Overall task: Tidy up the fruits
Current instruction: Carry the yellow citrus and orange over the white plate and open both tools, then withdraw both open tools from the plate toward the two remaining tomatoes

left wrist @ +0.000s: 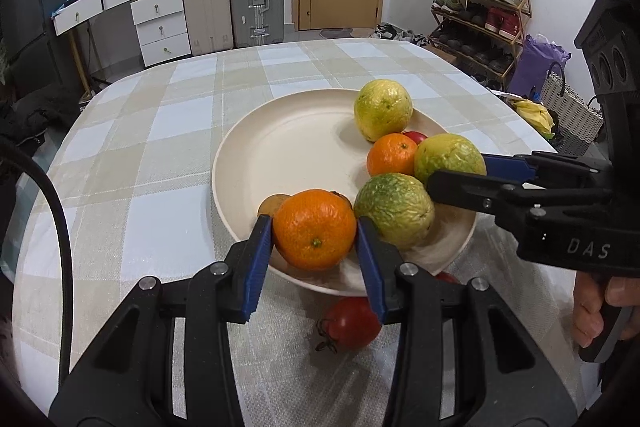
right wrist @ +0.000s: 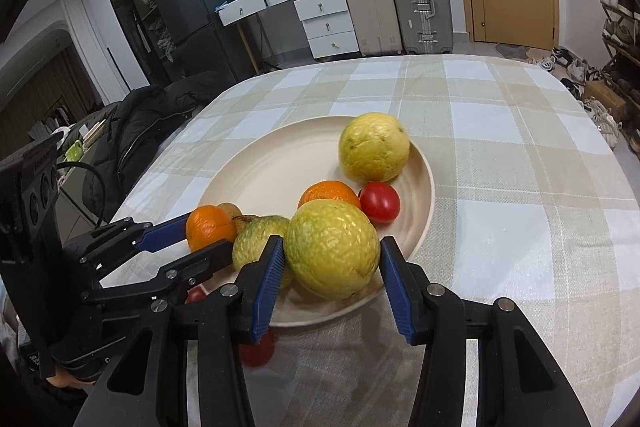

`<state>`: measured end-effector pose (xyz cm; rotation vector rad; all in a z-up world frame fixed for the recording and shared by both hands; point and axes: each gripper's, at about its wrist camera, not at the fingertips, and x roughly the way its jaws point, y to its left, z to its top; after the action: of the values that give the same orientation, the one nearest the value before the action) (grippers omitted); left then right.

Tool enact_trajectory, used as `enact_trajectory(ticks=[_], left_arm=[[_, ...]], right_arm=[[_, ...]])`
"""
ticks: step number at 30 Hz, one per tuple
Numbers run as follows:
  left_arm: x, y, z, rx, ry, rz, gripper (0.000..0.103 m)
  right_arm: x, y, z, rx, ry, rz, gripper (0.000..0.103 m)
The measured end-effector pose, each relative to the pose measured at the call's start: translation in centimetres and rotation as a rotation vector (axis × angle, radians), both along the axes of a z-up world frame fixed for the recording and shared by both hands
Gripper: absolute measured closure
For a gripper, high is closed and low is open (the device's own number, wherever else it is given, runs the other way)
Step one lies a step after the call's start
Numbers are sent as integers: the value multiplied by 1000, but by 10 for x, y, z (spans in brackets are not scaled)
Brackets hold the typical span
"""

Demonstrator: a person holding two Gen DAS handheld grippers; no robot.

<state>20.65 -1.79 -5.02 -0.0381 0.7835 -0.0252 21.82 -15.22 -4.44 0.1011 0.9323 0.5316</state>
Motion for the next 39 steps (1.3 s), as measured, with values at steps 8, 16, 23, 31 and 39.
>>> enact_trajectory(ticks=[8, 16, 23, 31, 39], left_arm=[[11, 4, -3, -9, 22, 27, 64], [8, 3, -3, 8, 16, 22, 64], [-7, 0, 1, 27, -3, 5, 62], [-36, 12, 16, -22, -61, 41, 28], [-76, 22, 32, -23, -109, 80, 9]], right_arm=[[12, -3, -5, 32, 8, -28, 54], [14, -4, -5, 47, 19, -29, 54], [3, -8, 5, 17, -43, -36, 51], [-18, -18, 24, 25, -110, -28, 21], [-37, -26, 35, 0, -142, -52, 1]])
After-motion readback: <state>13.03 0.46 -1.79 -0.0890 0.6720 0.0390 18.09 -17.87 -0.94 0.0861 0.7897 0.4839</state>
